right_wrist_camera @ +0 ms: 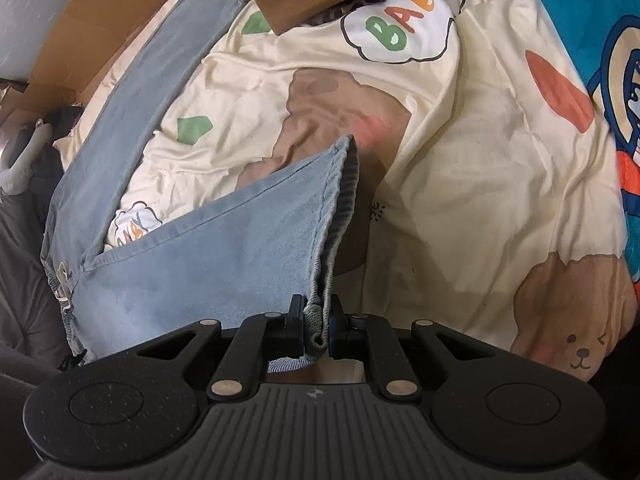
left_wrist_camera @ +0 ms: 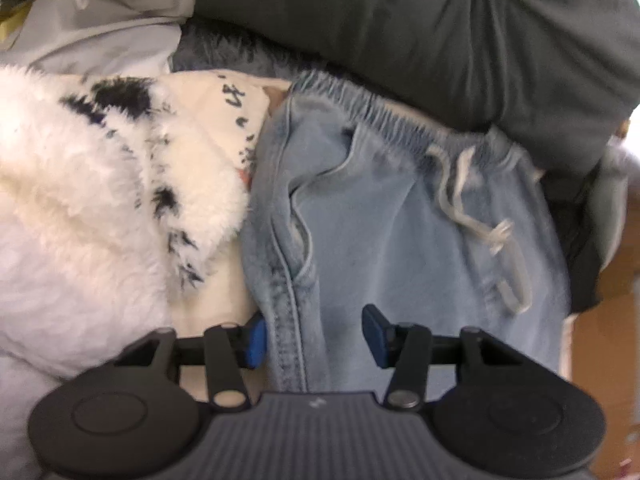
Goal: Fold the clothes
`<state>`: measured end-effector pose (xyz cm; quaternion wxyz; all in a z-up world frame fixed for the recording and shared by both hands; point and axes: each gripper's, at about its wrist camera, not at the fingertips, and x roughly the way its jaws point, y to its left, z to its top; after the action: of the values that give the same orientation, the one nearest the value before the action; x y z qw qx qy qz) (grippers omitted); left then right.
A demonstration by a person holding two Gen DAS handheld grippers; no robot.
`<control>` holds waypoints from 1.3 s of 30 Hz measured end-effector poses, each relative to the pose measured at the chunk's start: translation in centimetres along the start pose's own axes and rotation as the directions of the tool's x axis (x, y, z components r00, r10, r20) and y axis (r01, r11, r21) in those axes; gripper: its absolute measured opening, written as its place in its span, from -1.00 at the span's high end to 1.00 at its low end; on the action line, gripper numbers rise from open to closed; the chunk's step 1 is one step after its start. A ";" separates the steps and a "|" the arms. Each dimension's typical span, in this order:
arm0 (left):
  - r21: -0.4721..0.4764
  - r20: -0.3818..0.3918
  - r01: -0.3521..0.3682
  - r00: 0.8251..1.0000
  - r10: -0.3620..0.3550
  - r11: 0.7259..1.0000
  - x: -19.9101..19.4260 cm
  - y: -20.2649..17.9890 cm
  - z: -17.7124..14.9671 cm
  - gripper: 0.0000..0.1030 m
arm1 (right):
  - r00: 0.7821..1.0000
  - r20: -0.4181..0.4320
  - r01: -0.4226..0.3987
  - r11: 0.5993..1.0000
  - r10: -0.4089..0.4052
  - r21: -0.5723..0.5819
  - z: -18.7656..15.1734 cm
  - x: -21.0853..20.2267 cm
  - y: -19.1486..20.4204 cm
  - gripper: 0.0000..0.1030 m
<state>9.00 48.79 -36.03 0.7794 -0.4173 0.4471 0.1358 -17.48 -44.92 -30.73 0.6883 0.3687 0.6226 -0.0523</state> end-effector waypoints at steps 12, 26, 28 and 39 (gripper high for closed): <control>-0.033 -0.010 0.097 0.995 -0.097 0.995 -0.2 1.1 0.6 0.69 | 1.000 -0.002 0.021 1.000 -0.021 -0.001 0.1 0.4 0.3 0.82; 0.032 0.023 0.134 0.991 -0.135 0.990 -4.8 -2.9 2.5 0.82 | 0.994 0.089 -0.067 0.998 0.068 -0.020 3.4 -2.4 2.7 0.82; 0.052 0.026 0.146 0.989 -0.148 0.988 -5.4 -4.2 2.8 0.82 | 0.990 0.108 -0.084 0.996 0.087 -0.030 4.1 -2.9 3.2 0.82; 0.144 0.045 0.153 0.986 -0.161 0.978 -6.1 -13.1 2.8 0.84 | 0.952 0.223 -0.205 0.978 0.209 -0.041 7.6 -5.2 4.9 0.82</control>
<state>14.82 43.85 -23.46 0.8272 -0.3917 0.3991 0.0540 -9.80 -47.77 -24.23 0.7594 0.4175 0.4987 -0.0157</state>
